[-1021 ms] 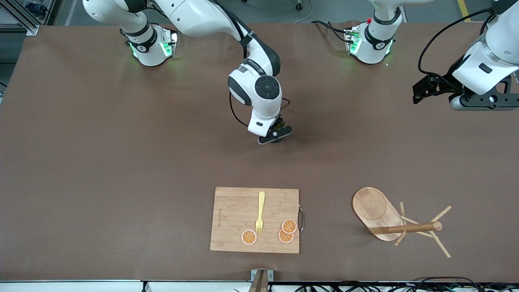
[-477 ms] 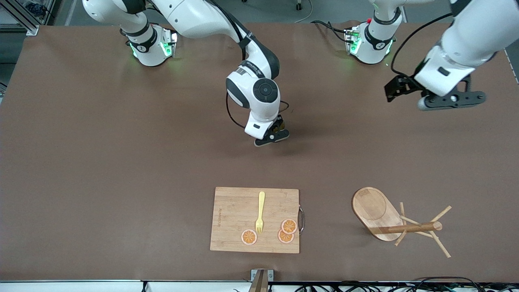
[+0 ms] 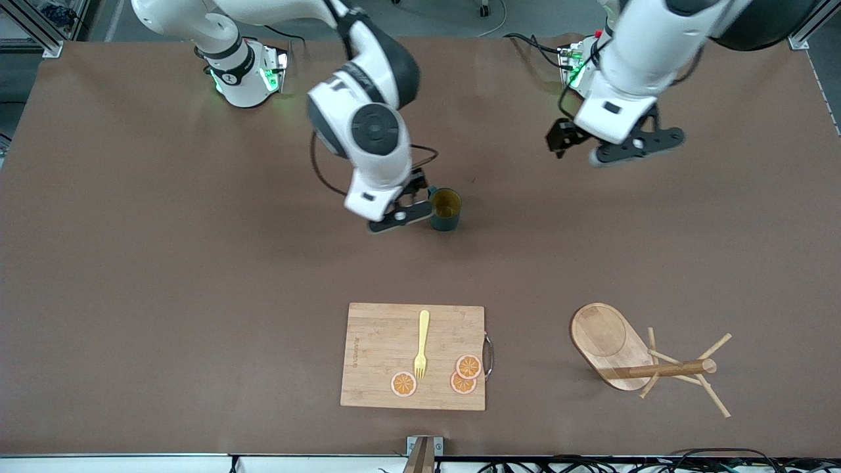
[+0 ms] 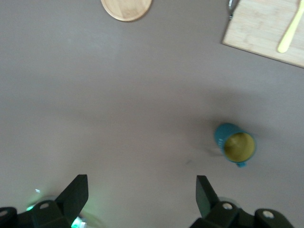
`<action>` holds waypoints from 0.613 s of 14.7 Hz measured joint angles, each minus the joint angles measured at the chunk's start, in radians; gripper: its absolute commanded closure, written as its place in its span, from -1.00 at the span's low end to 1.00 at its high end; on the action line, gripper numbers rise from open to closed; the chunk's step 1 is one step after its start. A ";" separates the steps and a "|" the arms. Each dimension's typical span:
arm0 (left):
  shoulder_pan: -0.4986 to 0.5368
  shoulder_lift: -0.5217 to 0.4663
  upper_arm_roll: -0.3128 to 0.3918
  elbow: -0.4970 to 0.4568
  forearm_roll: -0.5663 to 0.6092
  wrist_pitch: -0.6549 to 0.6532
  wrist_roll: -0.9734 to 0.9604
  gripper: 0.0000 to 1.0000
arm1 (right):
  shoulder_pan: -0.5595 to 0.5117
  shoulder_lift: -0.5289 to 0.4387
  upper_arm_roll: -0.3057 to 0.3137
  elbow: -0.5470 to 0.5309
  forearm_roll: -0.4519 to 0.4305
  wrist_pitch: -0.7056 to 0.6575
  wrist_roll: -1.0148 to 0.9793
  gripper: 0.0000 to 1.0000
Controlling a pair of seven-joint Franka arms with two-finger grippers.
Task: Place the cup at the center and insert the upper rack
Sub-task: 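Withdraw the right gripper while the left gripper moves above the cup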
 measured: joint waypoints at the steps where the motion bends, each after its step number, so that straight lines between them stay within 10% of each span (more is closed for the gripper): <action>1: -0.003 0.006 -0.038 -0.005 0.016 0.016 -0.053 -1.00 | -0.045 -0.023 -0.002 -0.001 -0.001 -0.034 -0.009 -1.00; 9: -0.234 0.262 -0.192 -0.024 0.375 0.161 -0.675 -1.00 | -0.435 -0.159 -0.011 -0.001 -0.111 -0.183 -0.346 -1.00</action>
